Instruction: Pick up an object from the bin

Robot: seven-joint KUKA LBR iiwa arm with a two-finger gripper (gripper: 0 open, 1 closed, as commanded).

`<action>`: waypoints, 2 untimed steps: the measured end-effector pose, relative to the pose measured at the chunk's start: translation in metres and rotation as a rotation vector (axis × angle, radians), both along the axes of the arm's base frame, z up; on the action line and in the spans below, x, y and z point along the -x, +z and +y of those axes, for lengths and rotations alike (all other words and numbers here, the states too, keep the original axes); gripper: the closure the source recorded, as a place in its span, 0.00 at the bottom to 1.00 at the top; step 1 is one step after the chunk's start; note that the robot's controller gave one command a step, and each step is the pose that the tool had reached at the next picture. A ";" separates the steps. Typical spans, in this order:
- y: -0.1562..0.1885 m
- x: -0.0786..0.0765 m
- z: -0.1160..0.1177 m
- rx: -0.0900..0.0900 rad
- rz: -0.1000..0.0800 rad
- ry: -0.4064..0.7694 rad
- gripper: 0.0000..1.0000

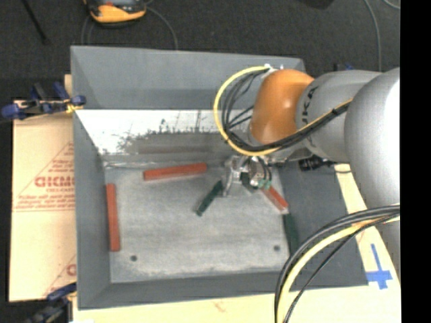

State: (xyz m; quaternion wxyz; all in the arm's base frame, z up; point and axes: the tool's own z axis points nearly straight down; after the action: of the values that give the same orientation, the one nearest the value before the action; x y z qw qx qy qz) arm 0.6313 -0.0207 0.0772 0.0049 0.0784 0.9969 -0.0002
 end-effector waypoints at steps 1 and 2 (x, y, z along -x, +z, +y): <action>-0.001 0.001 0.000 0.001 0.003 0.002 0.00; -0.001 0.001 0.000 0.001 0.003 0.002 0.00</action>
Offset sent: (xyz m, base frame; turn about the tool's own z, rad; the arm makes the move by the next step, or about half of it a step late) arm 0.0000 0.0000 0.0000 0.0000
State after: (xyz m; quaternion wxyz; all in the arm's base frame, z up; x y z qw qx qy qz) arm 0.6303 -0.0210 0.0760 0.0034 0.0773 0.9970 -0.0008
